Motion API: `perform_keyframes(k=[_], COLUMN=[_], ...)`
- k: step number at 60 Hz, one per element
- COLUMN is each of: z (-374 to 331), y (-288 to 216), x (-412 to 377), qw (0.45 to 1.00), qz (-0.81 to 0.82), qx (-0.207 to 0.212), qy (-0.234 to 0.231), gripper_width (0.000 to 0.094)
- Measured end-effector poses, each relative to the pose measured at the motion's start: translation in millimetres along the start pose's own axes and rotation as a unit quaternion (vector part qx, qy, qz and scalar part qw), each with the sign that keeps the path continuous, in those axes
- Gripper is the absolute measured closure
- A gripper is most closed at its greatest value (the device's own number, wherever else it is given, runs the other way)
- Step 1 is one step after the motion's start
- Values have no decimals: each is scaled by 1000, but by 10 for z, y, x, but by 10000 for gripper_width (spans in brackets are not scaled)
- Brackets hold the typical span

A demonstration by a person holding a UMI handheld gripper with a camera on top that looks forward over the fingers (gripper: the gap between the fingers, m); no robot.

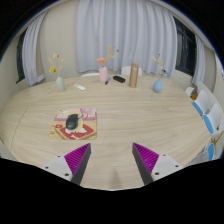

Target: Arrange mouse

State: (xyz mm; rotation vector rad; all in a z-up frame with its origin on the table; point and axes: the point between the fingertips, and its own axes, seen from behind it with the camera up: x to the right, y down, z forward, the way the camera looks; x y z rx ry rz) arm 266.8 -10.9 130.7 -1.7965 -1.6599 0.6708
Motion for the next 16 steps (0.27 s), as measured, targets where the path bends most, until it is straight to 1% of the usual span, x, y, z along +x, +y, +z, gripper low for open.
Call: perform_keyframes(k=[11, 16], z=[-266, -347], y=[401, 553], x=[387, 410], qw=[1000, 1000], qz=[-4, -10], qx=[-13, -24], qy=[21, 13], gripper_width=[81, 80])
